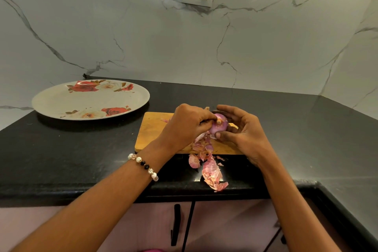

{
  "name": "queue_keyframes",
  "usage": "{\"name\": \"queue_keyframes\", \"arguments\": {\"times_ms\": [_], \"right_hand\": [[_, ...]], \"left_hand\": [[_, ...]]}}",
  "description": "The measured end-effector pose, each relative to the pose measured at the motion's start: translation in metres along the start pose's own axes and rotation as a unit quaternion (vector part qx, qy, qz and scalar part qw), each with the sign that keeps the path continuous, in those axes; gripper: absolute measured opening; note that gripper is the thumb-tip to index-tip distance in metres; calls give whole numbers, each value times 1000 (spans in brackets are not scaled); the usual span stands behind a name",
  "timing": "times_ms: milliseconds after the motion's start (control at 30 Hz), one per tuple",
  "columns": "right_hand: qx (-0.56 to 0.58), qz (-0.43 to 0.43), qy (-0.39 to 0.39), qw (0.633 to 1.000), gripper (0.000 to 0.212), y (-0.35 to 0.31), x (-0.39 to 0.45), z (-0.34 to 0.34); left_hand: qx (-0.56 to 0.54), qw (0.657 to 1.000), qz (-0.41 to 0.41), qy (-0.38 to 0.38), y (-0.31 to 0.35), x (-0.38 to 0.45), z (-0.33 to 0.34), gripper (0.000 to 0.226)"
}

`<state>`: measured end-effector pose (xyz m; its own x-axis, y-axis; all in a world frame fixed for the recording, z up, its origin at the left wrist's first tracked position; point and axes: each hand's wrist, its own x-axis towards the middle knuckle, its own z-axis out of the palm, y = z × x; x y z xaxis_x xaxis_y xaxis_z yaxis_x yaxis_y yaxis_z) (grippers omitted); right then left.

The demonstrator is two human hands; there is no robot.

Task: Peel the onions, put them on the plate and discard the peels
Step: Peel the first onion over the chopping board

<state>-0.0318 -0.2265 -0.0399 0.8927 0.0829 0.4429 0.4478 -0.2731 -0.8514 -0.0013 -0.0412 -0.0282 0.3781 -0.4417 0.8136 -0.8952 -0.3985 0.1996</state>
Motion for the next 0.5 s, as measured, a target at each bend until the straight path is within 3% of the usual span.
{"name": "queue_keyframes", "arguments": {"times_ms": [500], "right_hand": [[8,-12,19,1000,63,-6,-2,4]], "left_hand": [[65,997,-10,36,0,2,9,8]]}}
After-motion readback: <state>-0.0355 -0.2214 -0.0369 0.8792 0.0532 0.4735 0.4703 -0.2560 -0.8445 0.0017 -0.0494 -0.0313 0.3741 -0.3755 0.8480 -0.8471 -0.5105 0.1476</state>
